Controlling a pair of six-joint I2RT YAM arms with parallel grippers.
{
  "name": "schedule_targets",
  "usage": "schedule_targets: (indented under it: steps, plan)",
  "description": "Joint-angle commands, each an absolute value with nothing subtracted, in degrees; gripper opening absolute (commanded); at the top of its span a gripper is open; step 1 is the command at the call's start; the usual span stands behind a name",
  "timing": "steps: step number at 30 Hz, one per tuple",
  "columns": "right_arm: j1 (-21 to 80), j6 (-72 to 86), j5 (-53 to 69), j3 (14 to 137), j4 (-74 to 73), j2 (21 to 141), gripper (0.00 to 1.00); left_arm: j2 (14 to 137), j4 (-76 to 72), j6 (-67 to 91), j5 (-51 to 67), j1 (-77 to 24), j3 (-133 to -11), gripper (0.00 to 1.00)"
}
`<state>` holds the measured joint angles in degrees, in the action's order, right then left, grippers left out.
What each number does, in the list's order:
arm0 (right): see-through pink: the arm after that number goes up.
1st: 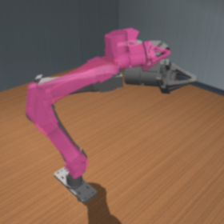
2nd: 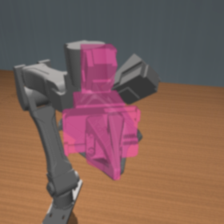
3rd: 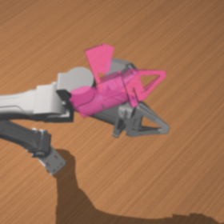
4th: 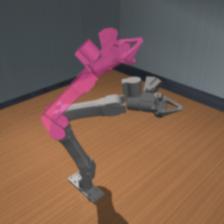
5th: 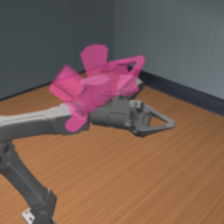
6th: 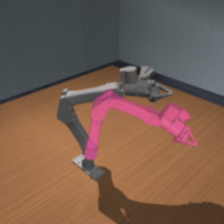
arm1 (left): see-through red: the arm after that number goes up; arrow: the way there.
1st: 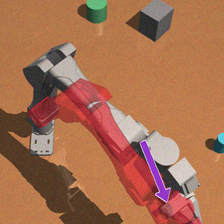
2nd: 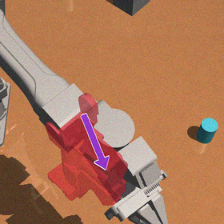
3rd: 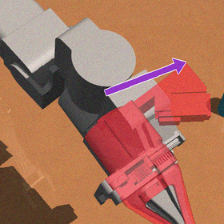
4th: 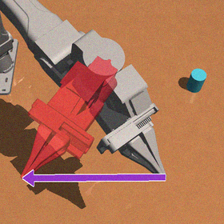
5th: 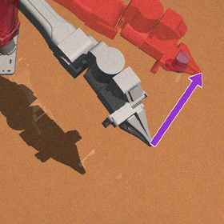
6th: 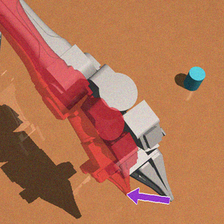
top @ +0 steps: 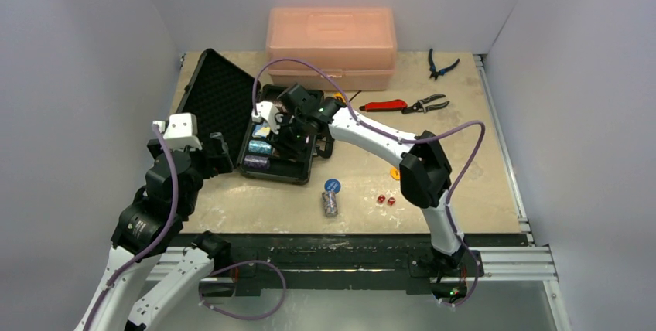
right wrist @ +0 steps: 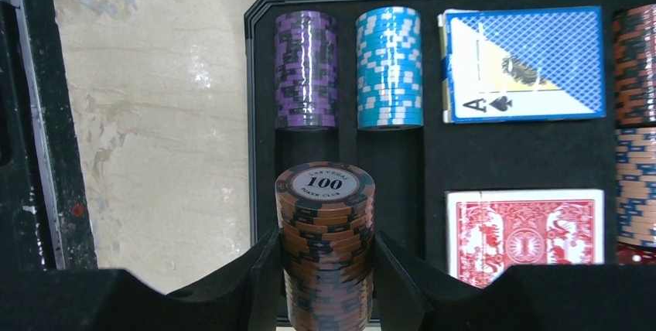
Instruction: Pack up texas hold em set
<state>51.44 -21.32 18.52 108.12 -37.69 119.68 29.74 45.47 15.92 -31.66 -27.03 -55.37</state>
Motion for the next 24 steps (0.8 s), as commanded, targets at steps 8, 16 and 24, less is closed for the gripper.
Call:
schedule_targets:
  steps: [8,16,24]
  plan:
    - [53.67,-21.94,16.14,114.24,-38.08,121.55,0.00,28.83,44.77,16.96,-33.64,-27.16,-55.29,1.00]
    - [54.55,-21.92,14.81,115.31,-38.63,123.79,0.00,28.58,44.77,16.88,-33.63,-27.16,-55.29,1.00]
    - [55.28,-21.99,13.92,115.01,-37.93,125.46,0.00,28.06,44.68,16.88,-33.70,-27.16,-55.28,1.00]
